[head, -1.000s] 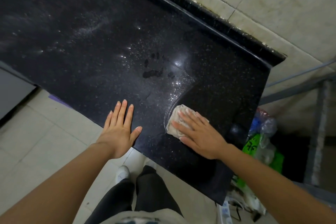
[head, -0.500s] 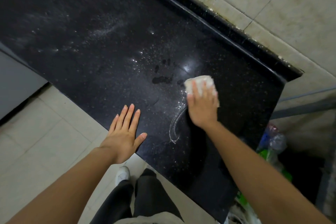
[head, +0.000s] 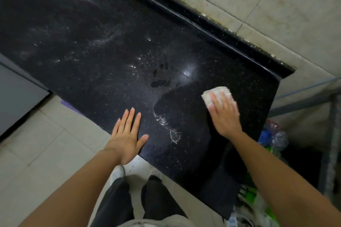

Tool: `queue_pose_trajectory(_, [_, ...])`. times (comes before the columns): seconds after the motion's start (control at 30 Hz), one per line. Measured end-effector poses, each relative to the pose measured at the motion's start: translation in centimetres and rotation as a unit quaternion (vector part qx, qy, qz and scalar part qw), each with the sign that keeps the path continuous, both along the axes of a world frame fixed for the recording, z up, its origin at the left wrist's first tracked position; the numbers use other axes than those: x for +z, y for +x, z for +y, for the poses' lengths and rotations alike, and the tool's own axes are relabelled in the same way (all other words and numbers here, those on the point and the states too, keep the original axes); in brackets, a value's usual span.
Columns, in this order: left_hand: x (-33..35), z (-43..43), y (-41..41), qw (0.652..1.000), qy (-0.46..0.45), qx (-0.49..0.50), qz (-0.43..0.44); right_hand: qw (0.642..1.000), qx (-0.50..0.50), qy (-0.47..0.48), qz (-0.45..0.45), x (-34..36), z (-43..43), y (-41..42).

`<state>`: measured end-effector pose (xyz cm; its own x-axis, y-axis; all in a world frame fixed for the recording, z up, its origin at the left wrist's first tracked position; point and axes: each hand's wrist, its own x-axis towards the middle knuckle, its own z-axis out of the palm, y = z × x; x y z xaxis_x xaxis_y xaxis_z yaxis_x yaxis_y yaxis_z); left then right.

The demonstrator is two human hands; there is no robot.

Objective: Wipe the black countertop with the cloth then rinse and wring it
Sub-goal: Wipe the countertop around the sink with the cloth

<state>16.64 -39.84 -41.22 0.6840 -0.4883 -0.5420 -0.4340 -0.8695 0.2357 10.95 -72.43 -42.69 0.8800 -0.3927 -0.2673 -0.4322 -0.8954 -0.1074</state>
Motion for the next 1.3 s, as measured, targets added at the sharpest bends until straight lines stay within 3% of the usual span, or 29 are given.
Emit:
queue_pose_trajectory(0.1, [-0.2, 0.1, 0.0, 1.0, -0.011, -0.001, -0.003, 0.985, -0.171, 0.011, -0.014, 0.3, -1.0, -3.5])
queue_pose_trajectory(0.2, [-0.4, 0.3, 0.0, 1.0, -0.021, -0.005, -0.006, 0.972, -0.234, 0.019, -0.023, 0.5, 0.8, -5.6])
queue_pose_trajectory(0.43, [-0.5, 1.1, 0.4, 0.998, -0.046, -0.04, 0.002, 0.973, -0.23, 0.022, -0.012, 0.2, 10.3, -7.4])
queue_pose_trajectory(0.6, [0.2, 2.1, 1.1, 0.993, -0.108, -0.043, 0.022, 0.988, -0.141, 0.068, -0.009, 0.7, 22.9, -3.3])
queue_pose_trajectory(0.8, [0.6, 6.1, 5.6, 0.989, -0.104, -0.06, -0.091, 0.995, -0.06, 0.073, 0.01, 0.5, 22.9, -4.2])
queue_pose_trajectory(0.87, [0.3, 7.5, 7.6, 0.989, -0.101, -0.052, -0.094, 0.988, -0.15, 0.042, 0.019, 0.0, 21.1, -6.9])
queue_pose_trajectory(1.0, [-0.4, 9.8, 10.4, 0.985, -0.108, -0.032, -0.13, 0.918, -0.397, 0.005, 0.013, 0.6, 20.0, -12.0])
queue_pose_trajectory(1.17, [-1.3, 11.3, 11.5, 0.992, -0.064, -0.04, -0.098, 0.833, -0.551, 0.037, -0.027, 0.7, 23.2, -9.7])
queue_pose_trajectory(1.23, [-1.4, 11.2, 11.6, 0.993, -0.06, -0.036, -0.09, 0.83, -0.555, 0.008, -0.062, 0.4, 25.9, -6.2])
queue_pose_trajectory(1.3, [-1.4, 11.1, 11.7, 0.994, -0.06, -0.037, -0.085, 0.859, -0.507, 0.025, -0.06, 0.6, 28.7, -2.6])
